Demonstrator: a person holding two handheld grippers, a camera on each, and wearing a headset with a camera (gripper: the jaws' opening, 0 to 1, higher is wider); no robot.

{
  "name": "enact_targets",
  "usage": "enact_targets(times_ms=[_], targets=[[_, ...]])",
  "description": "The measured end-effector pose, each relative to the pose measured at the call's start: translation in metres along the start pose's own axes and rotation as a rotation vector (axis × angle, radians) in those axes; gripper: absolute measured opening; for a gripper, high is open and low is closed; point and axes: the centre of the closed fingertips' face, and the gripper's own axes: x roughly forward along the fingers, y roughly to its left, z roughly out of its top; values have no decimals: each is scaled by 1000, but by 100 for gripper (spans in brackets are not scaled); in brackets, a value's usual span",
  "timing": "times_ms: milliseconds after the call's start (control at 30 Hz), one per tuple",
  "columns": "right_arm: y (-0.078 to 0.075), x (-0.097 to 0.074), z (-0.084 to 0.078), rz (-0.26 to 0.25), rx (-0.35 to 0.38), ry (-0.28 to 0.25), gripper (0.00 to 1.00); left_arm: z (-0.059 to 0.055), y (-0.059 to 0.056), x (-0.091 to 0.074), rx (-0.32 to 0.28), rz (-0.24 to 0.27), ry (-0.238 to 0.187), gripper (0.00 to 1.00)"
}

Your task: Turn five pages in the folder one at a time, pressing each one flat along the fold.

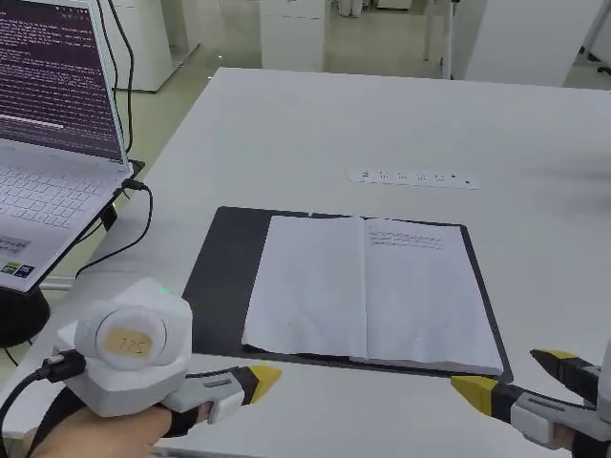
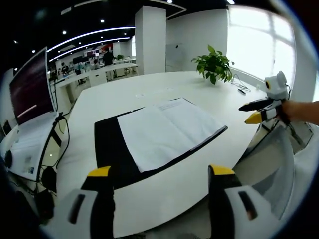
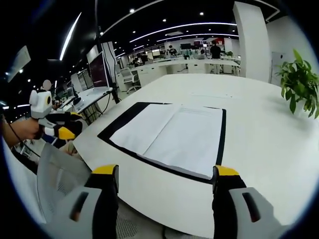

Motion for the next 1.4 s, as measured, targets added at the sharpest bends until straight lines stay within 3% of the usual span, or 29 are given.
enact_targets(times_ms=[267,367,500,967,1400], targets=[[1,-7,-5,-4,41,-9,90,-11,19,-9,-70,41,7,90],[0,-7,-8,-6,46,-11,95,-10,21,-14,-83,47,3,96],[2,-7,-10,-3,62,-13,100,-12,21,-18,-92,49,7,99],[7,-6,-4,-5,51,-21,100,-11,20,-19,-77,53,7,97],[11,-3,0,1,56,-41,100,-1,11,6,-21,3,26,95]])
